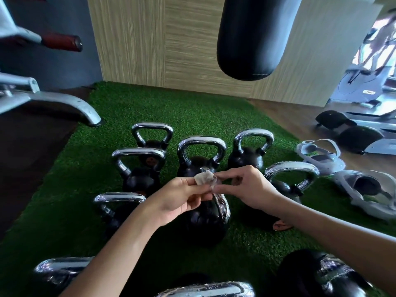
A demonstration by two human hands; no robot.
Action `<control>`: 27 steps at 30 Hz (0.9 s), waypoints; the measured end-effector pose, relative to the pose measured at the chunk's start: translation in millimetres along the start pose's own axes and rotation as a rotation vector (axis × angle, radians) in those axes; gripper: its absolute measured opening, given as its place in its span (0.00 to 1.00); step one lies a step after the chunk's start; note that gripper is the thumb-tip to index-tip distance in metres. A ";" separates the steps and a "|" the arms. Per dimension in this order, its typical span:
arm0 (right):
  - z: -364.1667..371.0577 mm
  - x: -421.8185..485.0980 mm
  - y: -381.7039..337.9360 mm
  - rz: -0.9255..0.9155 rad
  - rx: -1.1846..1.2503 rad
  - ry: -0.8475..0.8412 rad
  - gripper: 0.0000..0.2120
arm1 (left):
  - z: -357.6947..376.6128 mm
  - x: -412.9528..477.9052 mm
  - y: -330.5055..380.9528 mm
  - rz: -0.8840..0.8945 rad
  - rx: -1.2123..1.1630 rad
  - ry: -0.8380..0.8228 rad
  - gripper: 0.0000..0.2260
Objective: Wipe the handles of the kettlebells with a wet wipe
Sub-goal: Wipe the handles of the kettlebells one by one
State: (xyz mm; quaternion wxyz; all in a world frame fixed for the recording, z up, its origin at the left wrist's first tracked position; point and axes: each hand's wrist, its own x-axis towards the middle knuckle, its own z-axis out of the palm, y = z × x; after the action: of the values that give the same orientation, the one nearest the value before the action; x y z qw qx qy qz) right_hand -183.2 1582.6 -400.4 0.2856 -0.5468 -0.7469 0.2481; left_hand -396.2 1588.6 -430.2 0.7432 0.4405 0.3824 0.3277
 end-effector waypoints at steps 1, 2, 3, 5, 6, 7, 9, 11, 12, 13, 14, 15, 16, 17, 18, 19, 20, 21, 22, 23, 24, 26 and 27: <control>-1.4 1.5 2.3 0.012 0.015 0.033 0.11 | -0.9 -1.9 1.6 -0.032 -0.010 -0.029 0.14; -3.0 2.9 5.1 0.026 0.026 0.069 0.10 | -1.2 -1.9 1.6 -0.047 0.042 -0.024 0.17; -5.4 4.2 8.6 0.047 0.045 0.105 0.09 | 0.4 0.2 0.6 -0.036 0.170 0.029 0.20; -12.0 8.2 23.5 0.103 0.068 0.171 0.08 | 6.1 12.5 -4.4 0.057 0.525 0.255 0.24; -14.9 9.8 30.6 0.134 0.068 0.187 0.08 | 10.1 20.8 -6.9 0.121 0.669 0.375 0.29; -17.1 11.4 38.2 0.169 0.066 0.193 0.09 | 13.6 31.2 -9.9 0.166 0.771 0.460 0.35; -18.9 14.1 56.1 0.243 0.060 0.192 0.10 | 22.7 51.8 -13.7 0.145 0.893 0.500 0.47; -18.0 15.2 66.3 0.291 0.060 0.199 0.09 | 29.8 66.4 -17.1 0.077 0.939 0.476 0.52; -17.1 16.2 70.5 0.295 0.051 0.199 0.08 | 31.8 70.4 -18.3 0.055 0.933 0.469 0.52; -16.1 17.5 73.4 0.293 0.038 0.200 0.08 | 32.0 72.8 -19.1 0.047 0.922 0.471 0.51; -15.4 19.5 76.3 0.291 0.018 0.200 0.08 | 31.0 73.4 -19.0 0.045 0.915 0.475 0.50; -14.6 21.9 78.6 0.291 -0.003 0.198 0.08 | 28.3 73.6 -19.0 0.053 0.909 0.482 0.49; -13.1 24.8 80.9 0.292 -0.028 0.194 0.08 | 25.3 72.4 -18.6 0.056 0.908 0.487 0.48; -10.9 27.8 84.0 0.294 -0.054 0.197 0.09 | 21.6 70.8 -18.4 0.059 0.903 0.489 0.47; -8.0 30.7 86.6 0.294 -0.080 0.202 0.09 | 17.4 67.8 -17.8 0.057 0.890 0.493 0.46; -4.5 33.4 88.8 0.295 -0.101 0.204 0.09 | 12.1 64.1 -17.4 0.060 0.874 0.499 0.46; -0.6 36.4 90.0 0.297 -0.112 0.198 0.09 | 5.4 59.7 -16.7 0.061 0.849 0.501 0.46; 4.9 39.2 90.8 0.302 -0.112 0.185 0.09 | -3.6 54.5 -16.9 0.061 0.819 0.502 0.45; 10.2 41.5 91.0 0.306 -0.102 0.169 0.08 | -13.2 48.4 -16.6 0.063 0.784 0.496 0.45; 16.3 44.1 90.5 0.305 -0.085 0.151 0.08 | -23.4 41.5 -16.3 0.059 0.749 0.477 0.45; 24.0 47.6 89.4 0.300 -0.066 0.133 0.08 | -33.4 34.5 -16.0 0.052 0.719 0.453 0.46; 42.6 56.0 83.9 0.290 -0.053 0.102 0.09 | -50.3 22.4 -15.1 0.036 0.666 0.418 0.50; 53.1 60.9 80.3 0.283 -0.045 0.085 0.09 | -57.8 18.2 -14.7 0.028 0.641 0.408 0.51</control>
State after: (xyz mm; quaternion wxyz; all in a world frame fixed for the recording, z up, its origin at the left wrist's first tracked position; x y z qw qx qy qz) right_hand -180.6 1660.4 -483.7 0.2667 -0.6630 -0.6550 0.2456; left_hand -434.6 1621.1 -467.1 0.4715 0.5815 0.5998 0.2824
